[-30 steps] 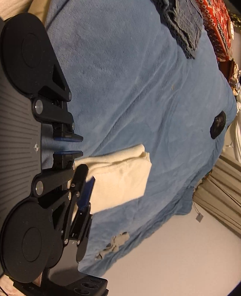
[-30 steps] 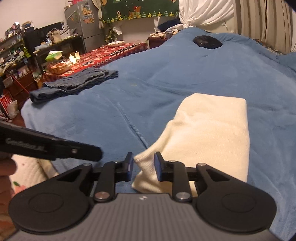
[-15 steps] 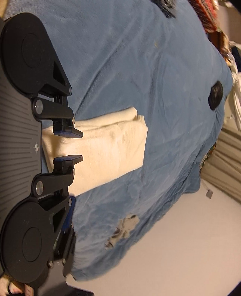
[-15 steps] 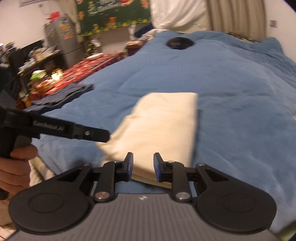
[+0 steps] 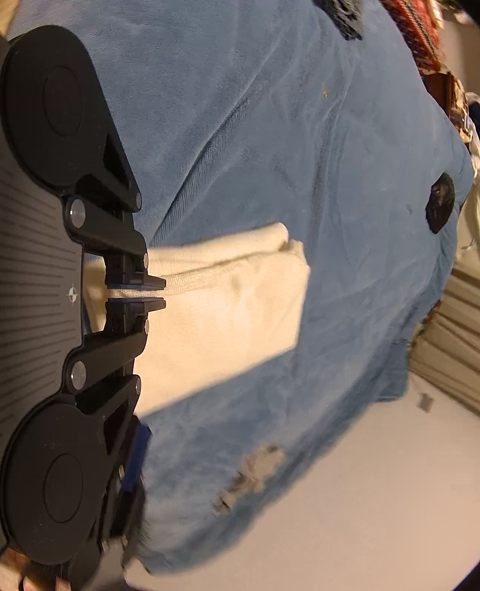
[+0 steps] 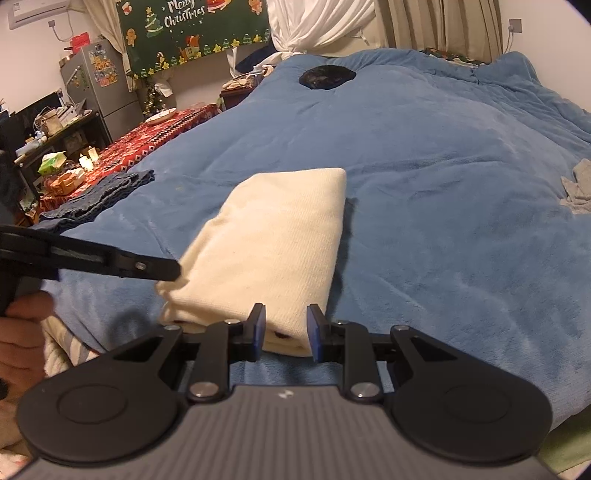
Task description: Fold clothes
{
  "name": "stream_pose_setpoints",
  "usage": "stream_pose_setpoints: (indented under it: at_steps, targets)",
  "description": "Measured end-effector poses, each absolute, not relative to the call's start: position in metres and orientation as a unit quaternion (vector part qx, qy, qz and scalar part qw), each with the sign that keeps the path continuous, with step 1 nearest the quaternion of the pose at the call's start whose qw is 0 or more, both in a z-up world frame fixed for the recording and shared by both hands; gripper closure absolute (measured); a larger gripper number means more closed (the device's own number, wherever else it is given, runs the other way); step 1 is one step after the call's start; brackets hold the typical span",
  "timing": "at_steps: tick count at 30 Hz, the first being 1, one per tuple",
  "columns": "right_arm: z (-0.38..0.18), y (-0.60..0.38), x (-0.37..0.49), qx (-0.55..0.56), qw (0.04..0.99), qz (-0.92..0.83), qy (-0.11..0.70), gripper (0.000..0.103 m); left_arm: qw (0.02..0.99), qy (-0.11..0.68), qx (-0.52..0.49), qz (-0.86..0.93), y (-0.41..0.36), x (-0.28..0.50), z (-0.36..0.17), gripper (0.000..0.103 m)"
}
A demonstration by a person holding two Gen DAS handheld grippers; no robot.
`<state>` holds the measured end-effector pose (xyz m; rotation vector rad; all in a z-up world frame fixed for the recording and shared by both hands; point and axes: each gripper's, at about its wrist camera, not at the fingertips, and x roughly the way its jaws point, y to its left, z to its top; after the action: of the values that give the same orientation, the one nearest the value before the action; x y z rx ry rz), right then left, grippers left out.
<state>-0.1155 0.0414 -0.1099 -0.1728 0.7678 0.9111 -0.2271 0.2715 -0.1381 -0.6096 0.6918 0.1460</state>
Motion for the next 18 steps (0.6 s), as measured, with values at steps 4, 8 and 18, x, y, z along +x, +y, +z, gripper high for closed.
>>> stream_pose_setpoints:
  at_steps: [4,8,18]
  targets:
    - [-0.109,0.039,-0.114,-0.072,0.822,0.436,0.359,0.077,0.882,0.326,-0.332,0.078,0.277,-0.244,-0.143,0.1]
    - [-0.115,0.045,-0.114,-0.079,0.821,0.434,0.362,0.078,0.854,0.343,-0.383,0.079,0.29,-0.245,-0.168,0.1]
    - [-0.128,0.042,-0.109,-0.096,0.821,0.417,0.377,0.091,0.855,0.349,-0.376,0.074,0.286,-0.246,-0.167,0.1]
